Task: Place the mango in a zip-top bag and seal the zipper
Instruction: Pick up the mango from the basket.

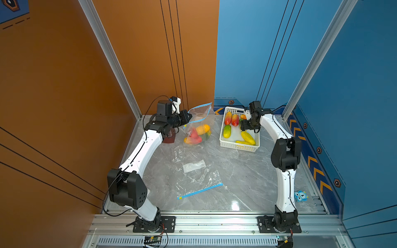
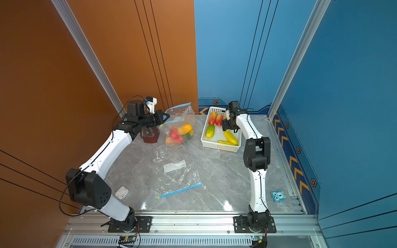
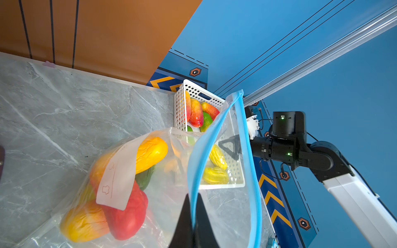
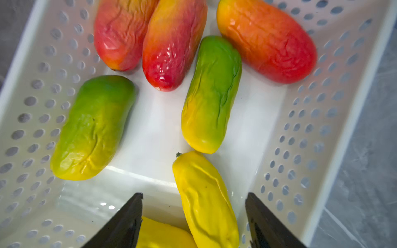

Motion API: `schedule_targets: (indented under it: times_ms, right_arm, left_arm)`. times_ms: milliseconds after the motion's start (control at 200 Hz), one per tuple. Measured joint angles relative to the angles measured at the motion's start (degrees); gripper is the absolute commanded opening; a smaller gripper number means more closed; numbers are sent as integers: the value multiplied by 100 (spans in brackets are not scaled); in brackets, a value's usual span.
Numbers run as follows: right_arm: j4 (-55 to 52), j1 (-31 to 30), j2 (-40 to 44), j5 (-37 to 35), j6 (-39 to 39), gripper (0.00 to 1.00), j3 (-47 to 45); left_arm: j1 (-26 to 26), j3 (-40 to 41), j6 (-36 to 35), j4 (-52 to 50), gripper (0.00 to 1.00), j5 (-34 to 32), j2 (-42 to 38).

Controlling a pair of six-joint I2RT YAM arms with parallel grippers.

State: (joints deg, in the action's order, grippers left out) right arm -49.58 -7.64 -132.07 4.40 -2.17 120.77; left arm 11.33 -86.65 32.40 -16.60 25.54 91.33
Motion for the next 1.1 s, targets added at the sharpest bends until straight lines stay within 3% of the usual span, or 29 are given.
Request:
schedule_targets:
  times_ms: [440,816,946,1096]
  right_arm:
    - [-249,129,-625,15,-24,70,76]
    - [-293,87,-785,-157,11,39,205]
    - [-299,17,-483,-341,131,34,260]
    - [-149,-247,544,-481,466,31,389]
  left_arm:
    - [4,0,-2,0,0,0,0]
    - [4,0,0,0,0,-2,-7]
    - [37,0,0,0,0,0,-7]
    - [109,-2,-2,0,0,0,-7]
